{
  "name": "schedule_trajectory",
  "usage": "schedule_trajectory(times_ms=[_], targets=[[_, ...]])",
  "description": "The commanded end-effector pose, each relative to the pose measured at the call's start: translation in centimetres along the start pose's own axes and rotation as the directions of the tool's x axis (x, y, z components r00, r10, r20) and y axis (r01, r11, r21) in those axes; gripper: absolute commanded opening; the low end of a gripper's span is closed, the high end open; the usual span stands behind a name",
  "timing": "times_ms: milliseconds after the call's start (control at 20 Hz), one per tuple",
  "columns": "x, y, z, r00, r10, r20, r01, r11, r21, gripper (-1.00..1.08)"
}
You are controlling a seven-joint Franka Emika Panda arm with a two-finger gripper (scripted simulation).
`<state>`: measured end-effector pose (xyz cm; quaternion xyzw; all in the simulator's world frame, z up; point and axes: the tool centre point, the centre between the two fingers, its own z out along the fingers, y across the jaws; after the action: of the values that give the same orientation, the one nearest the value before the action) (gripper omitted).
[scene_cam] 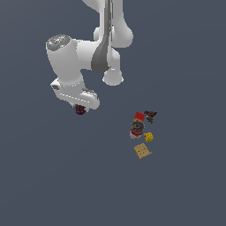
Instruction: Pick up a designated object from a clutter of objects.
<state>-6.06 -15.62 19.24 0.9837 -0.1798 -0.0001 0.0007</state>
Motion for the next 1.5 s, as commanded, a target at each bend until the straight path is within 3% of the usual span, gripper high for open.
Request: schedule_trajectory(times_ms=[0, 800, 1450], targets=[[0.9, 0.5, -2.3, 1.000, 0.000, 0.000, 0.000, 1.000, 0.000, -1.00], [7.1, 3.5, -15.7, 1.000, -0.001, 0.000, 0.001, 1.000, 0.001, -1.00], [9.7, 4.6, -20.5, 1.000, -0.002, 0.000, 0.002, 1.000, 0.001, -1.00]])
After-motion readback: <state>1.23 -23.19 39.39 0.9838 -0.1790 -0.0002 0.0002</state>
